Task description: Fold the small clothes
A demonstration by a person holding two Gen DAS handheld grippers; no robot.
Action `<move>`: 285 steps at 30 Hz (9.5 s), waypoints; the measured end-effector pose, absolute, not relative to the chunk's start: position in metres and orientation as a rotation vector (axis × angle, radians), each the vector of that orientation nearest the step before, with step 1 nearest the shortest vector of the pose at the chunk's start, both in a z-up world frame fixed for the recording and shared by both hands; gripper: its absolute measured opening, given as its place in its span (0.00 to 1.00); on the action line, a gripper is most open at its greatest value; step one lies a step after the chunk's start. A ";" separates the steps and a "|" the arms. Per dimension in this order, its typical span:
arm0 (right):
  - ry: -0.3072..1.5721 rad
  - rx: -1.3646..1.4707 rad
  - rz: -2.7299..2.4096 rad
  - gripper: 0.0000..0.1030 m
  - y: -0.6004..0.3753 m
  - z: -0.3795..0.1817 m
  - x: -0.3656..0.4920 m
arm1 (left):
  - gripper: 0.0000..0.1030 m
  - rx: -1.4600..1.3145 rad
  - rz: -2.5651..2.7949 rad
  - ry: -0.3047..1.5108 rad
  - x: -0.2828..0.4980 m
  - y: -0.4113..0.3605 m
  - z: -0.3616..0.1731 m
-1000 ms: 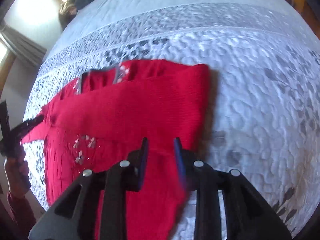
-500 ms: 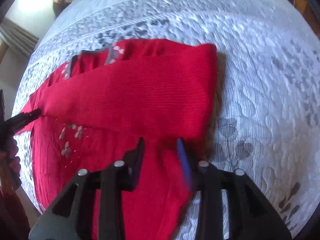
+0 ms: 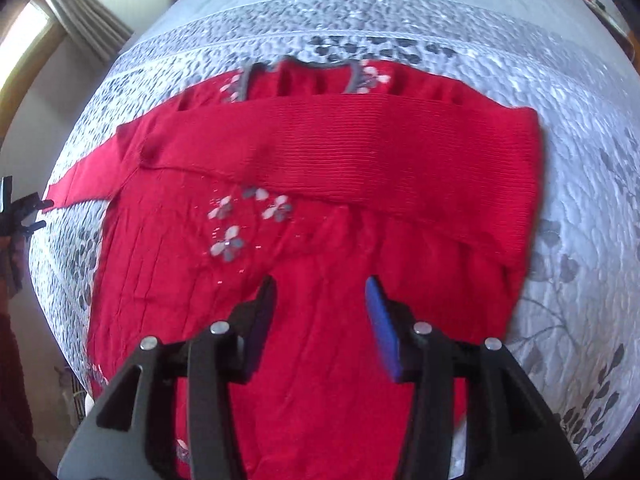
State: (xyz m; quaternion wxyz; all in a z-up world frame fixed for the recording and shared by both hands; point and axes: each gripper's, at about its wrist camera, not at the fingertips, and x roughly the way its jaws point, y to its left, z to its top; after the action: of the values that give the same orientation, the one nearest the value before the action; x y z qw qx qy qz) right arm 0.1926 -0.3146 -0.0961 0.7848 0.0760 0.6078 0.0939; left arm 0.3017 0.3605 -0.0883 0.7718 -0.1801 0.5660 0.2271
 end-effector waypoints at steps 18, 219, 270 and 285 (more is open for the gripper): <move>1.348 0.105 0.186 0.49 -0.292 -0.115 0.187 | 0.10 -0.619 0.548 1.143 0.334 0.460 -0.100; 1.400 0.631 0.316 0.35 -0.385 -0.133 -0.124 | 0.59 -0.020 -0.310 1.395 0.007 0.083 -0.120; 1.324 0.759 0.300 0.04 -0.441 -0.091 0.027 | 0.08 -0.245 -0.317 1.386 0.139 0.080 -0.086; 1.290 0.531 0.371 0.24 -0.447 -0.081 0.045 | 0.41 0.057 -0.290 1.247 0.154 0.068 -0.057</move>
State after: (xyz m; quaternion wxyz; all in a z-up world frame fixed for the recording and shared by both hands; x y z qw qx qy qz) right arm 0.0449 -0.4473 -0.0805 0.7507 0.2433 0.5903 0.1698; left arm 0.1542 0.0681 -0.0569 0.8017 0.0265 0.5817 -0.1352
